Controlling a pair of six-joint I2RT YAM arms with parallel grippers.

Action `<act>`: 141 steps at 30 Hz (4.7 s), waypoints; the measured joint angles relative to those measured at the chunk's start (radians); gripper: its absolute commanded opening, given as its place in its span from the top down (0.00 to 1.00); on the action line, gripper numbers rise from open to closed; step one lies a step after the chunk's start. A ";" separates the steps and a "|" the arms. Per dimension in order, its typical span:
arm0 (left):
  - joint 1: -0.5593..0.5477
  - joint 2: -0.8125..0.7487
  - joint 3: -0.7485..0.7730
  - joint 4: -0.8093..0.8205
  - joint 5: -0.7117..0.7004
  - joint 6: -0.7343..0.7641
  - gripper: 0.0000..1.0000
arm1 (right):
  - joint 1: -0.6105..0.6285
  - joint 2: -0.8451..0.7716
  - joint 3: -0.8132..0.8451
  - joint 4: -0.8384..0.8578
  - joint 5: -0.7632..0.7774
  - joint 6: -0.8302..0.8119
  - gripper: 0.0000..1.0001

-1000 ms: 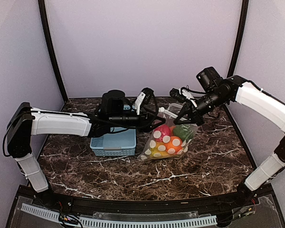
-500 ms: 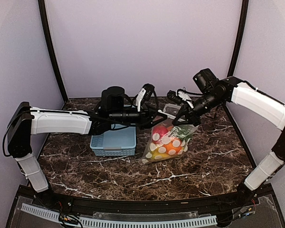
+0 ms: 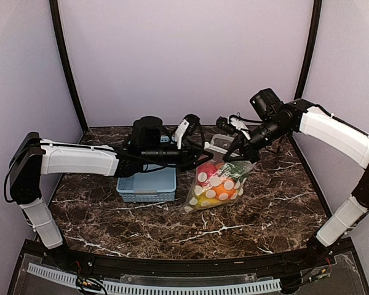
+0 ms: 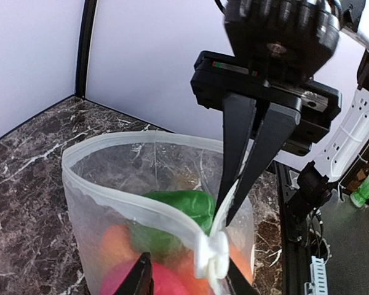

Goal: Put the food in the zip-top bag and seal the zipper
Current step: Pass from the right arm to the left, then hold the zipper from the zipper food storage bag, then hold the zipper food storage bag at the center of the board, then zip the zipper on the zipper food storage bag.

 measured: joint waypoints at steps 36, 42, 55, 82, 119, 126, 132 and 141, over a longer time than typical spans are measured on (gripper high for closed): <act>-0.073 -0.063 0.019 -0.148 -0.047 0.226 0.99 | 0.008 0.133 0.243 -0.067 -0.187 0.010 0.60; -0.073 -0.063 0.019 -0.148 -0.049 0.230 0.99 | 0.015 0.127 0.241 -0.094 -0.235 -0.013 0.59; -0.073 -0.063 0.019 -0.147 -0.051 0.229 0.99 | 0.022 0.117 0.219 -0.110 -0.233 -0.030 0.70; -0.073 -0.071 0.006 -0.139 -0.071 0.219 0.99 | 0.038 0.161 0.220 -0.111 -0.225 -0.028 0.84; -0.073 -0.075 0.006 -0.131 -0.069 0.184 0.99 | 0.050 0.146 0.237 -0.118 -0.166 -0.067 1.00; -0.075 -0.111 -0.050 -0.092 -0.129 0.184 0.99 | 0.062 0.148 0.249 -0.113 -0.130 -0.072 1.00; -0.077 -0.199 -0.126 -0.047 -0.210 0.189 0.99 | 0.076 0.166 0.299 -0.110 -0.105 -0.073 1.00; -0.077 -0.245 -0.187 0.016 -0.293 0.208 0.99 | 0.041 0.176 0.319 -0.126 -0.066 -0.089 1.00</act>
